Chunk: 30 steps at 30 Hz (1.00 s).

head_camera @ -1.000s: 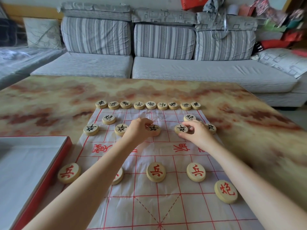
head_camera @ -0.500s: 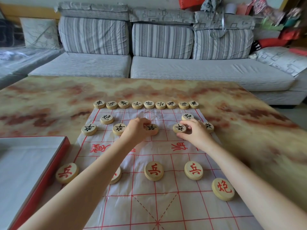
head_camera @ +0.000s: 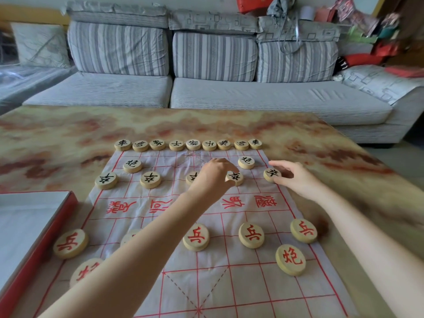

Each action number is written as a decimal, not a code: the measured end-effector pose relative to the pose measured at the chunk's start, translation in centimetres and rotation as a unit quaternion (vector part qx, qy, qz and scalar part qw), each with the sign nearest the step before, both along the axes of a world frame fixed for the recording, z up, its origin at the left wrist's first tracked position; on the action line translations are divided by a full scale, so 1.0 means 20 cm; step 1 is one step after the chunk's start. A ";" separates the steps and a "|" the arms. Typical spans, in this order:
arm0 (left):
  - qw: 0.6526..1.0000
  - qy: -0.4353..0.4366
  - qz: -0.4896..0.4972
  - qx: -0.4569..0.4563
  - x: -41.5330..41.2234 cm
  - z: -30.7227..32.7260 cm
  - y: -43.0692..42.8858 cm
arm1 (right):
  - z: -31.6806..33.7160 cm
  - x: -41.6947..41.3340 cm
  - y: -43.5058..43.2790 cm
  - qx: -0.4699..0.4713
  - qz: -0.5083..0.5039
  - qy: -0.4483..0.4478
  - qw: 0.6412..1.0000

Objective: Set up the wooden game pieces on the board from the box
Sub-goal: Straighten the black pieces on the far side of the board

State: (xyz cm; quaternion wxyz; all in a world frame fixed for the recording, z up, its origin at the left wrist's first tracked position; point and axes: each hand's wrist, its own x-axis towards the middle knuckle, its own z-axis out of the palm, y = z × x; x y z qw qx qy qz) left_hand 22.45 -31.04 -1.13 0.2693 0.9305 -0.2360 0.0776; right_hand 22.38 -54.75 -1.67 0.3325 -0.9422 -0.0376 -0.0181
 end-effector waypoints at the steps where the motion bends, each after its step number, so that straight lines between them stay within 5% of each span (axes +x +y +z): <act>1: 1.000 -0.002 -0.009 0.006 0.00 -0.01 -0.02 | 0.00 0.01 -0.01 -0.008 0.001 0.007 1.000; 14: 0.998 0.009 -0.008 0.056 -0.03 -0.06 -0.05 | -0.07 0.07 0.04 -0.153 -0.094 -0.084 0.980; 18: 0.999 0.012 0.000 0.047 -0.02 -0.08 -0.04 | -0.02 0.04 0.01 -0.037 -0.025 -0.033 0.998; 21: 0.998 0.016 0.017 0.061 0.00 -0.10 -0.03 | -0.01 0.02 -0.01 -0.068 0.017 -0.022 0.997; 30: 0.998 0.014 -0.002 0.068 -0.02 -0.11 -0.03 | -0.09 0.04 0.00 0.011 -0.078 -0.074 0.994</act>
